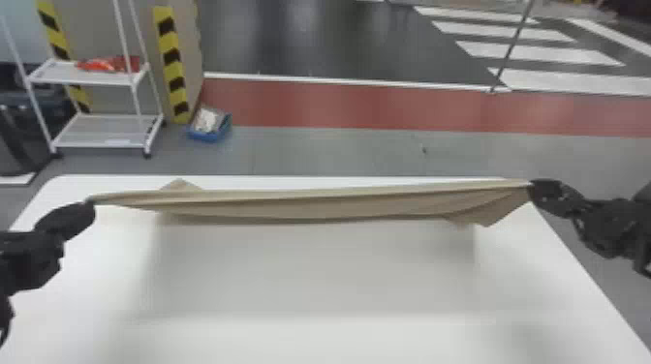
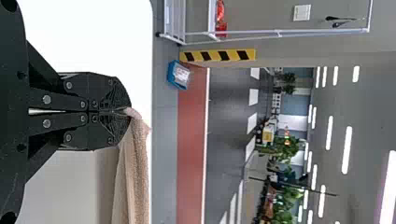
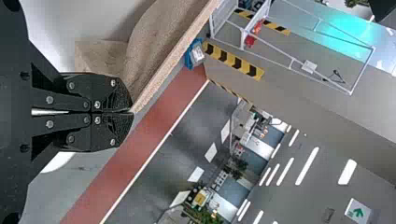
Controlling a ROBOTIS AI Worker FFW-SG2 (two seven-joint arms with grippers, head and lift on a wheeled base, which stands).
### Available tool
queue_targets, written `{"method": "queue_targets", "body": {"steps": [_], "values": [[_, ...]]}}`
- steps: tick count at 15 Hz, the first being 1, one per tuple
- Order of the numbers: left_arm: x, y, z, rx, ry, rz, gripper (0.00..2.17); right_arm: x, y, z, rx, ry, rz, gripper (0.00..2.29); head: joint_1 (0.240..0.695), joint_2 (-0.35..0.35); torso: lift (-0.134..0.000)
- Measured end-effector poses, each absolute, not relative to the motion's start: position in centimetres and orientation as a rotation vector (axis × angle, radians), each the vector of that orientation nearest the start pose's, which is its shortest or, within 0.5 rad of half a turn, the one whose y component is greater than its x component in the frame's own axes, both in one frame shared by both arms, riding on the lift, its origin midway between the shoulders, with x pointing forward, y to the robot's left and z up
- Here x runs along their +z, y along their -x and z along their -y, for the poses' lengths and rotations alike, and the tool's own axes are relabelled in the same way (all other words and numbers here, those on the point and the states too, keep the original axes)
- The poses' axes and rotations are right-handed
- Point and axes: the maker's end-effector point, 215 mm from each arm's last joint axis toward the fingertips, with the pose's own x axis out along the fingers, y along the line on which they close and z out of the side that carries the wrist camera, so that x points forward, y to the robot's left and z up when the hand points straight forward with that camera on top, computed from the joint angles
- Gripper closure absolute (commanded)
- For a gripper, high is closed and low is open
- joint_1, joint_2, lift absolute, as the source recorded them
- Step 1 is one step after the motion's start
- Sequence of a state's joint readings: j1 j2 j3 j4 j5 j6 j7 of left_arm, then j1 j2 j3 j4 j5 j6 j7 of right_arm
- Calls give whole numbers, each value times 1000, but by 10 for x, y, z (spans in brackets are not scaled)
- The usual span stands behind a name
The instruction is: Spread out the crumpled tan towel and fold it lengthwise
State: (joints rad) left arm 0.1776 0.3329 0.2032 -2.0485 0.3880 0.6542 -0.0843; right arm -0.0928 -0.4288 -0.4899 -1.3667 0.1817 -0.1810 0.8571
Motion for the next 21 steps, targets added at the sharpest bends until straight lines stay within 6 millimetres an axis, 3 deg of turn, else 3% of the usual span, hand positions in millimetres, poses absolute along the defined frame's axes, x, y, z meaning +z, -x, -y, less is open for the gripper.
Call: {"method": "queue_targets", "body": {"steps": [5, 8, 12, 14, 16, 21], "values": [[-362, -425, -341, -63, -40, -456, 1713, -334, -469, 506, 397, 528, -200, 1686, 695, -197, -124], [-381, -382, -339, -61, -39, -536, 1713, -346, -435, 518, 401, 512, -220, 1686, 695, -227, -124], [-390, -344, -324, -72, -36, -630, 1713, -333, -401, 549, 354, 517, -199, 1686, 695, -318, -124], [-392, -330, -322, -68, -44, -687, 1713, -328, -395, 561, 339, 524, -201, 1686, 695, -350, -124], [-390, -321, -312, -81, -46, -725, 1713, -333, -397, 562, 344, 519, -211, 1686, 695, -350, -124], [-392, -333, -303, -76, -58, -746, 1713, -349, -429, 531, 398, 512, -211, 1686, 695, -336, -124]]}}
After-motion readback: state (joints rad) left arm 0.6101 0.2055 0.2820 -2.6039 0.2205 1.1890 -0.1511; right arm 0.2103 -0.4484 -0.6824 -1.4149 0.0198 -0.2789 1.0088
